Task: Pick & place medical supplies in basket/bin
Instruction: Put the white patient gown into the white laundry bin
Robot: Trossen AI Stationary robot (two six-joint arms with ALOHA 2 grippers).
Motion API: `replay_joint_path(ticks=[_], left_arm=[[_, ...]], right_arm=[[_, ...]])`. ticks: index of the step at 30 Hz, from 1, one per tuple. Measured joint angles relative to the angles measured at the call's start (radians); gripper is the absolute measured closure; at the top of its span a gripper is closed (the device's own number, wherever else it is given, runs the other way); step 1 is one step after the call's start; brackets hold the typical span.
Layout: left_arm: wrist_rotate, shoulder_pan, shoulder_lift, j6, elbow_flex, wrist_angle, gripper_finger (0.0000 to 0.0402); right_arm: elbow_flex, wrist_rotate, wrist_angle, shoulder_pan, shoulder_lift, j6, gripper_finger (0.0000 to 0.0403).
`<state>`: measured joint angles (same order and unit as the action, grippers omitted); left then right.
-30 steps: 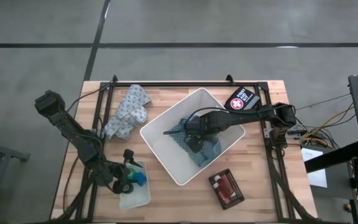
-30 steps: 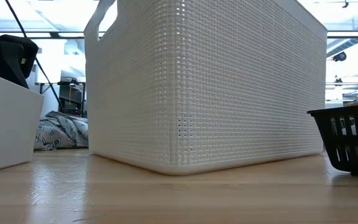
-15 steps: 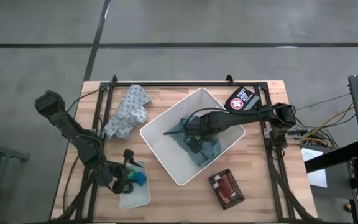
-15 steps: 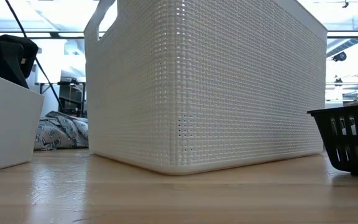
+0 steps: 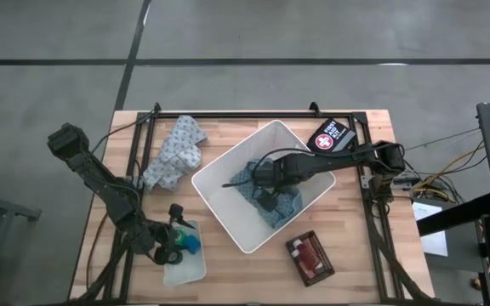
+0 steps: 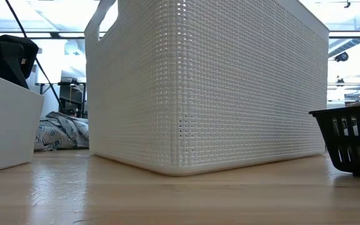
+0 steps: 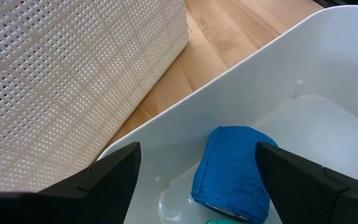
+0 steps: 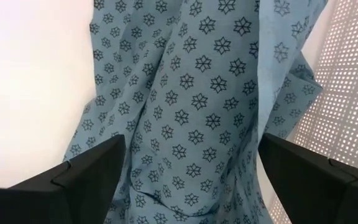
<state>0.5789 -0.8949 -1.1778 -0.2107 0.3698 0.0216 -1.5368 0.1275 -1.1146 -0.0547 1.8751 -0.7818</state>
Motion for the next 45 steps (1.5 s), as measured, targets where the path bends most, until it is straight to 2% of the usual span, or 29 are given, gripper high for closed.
replay_joint_path(ticks=[10,17,26,31,39,41,45], left_arm=[[0.0,0.0,0.0,0.0,0.0,0.0,0.008],[0.0,0.0,0.0,0.0,0.0,0.0,0.008],[0.0,0.0,0.0,0.0,0.0,0.0,0.008],[0.0,0.0,0.0,0.0,0.0,0.0,0.008],[0.0,0.0,0.0,0.0,0.0,-0.002,0.008],[0.0,0.0,0.0,0.0,0.0,-0.002,0.008],[0.0,0.0,0.0,0.0,0.0,-0.003,0.008]], right_arm=[[-0.003,-0.002,0.002,-0.002,-0.001,0.0,0.0032],[-0.073,0.007,-0.002,-0.032,-0.022,0.057,0.0031],[-0.184,0.104,-0.007,-0.093,-0.119,0.102,0.0032],[-0.211,0.226,-0.004,-0.153,-0.224,0.1,0.0034],[-0.182,0.665,-0.002,-0.347,-0.381,0.032,0.0034],[-0.16,0.714,0.0,-0.406,-0.403,0.04,0.0034],[-0.1,0.737,0.009,-0.501,-0.429,0.049,0.0034]])
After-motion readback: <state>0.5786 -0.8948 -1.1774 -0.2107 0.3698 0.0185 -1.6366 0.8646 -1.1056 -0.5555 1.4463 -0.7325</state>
